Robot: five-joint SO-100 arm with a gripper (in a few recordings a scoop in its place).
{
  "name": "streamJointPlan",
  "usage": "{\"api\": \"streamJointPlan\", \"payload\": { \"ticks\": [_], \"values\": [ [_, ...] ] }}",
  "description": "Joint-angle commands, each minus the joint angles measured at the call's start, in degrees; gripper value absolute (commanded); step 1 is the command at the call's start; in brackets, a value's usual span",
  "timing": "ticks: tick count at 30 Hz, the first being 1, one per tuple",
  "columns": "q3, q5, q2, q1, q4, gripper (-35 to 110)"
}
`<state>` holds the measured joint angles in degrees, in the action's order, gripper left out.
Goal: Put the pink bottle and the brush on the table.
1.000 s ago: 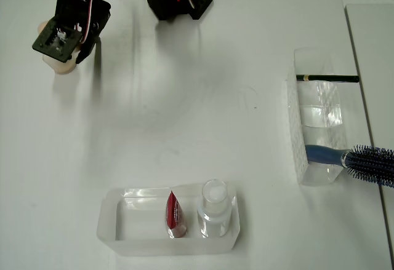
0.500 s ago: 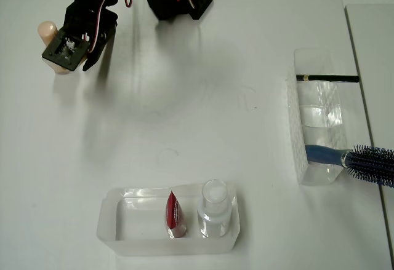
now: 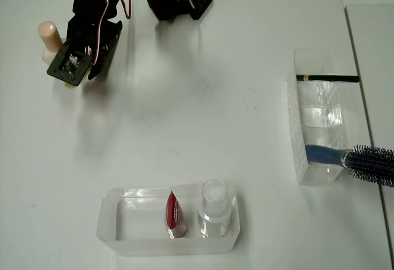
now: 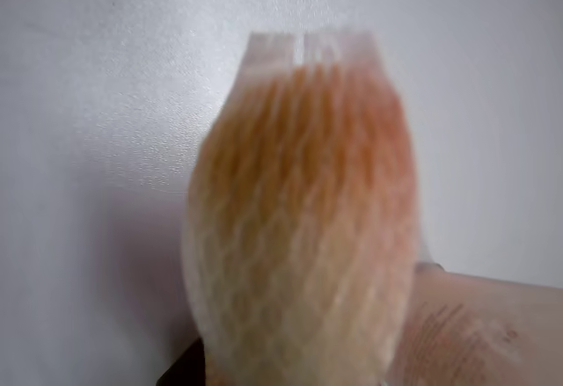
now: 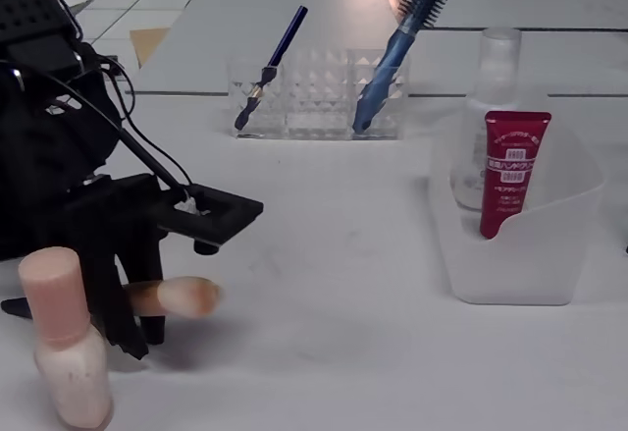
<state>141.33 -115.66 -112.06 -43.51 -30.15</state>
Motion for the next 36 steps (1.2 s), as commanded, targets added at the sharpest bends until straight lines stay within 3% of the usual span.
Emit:
{"api": "streamJointPlan", "payload": {
  "ticks": [1, 5, 14, 19, 32, 36],
  "values": [
    [-5.62, -0.09, 2.02, 0.18, 0.26, 0],
    [-8.26, 0.97, 5.10, 0.62, 1.41, 0],
    [-8.88, 16.08, 6.06, 5.54, 2.90, 0],
    [-8.26, 18.11, 5.71, 5.54, 1.14, 0],
    [-8.70, -5.62, 6.24, 5.54, -1.49, 0],
    [-9.05, -6.94, 7.65, 5.89, -1.32, 0]
  ]
}}
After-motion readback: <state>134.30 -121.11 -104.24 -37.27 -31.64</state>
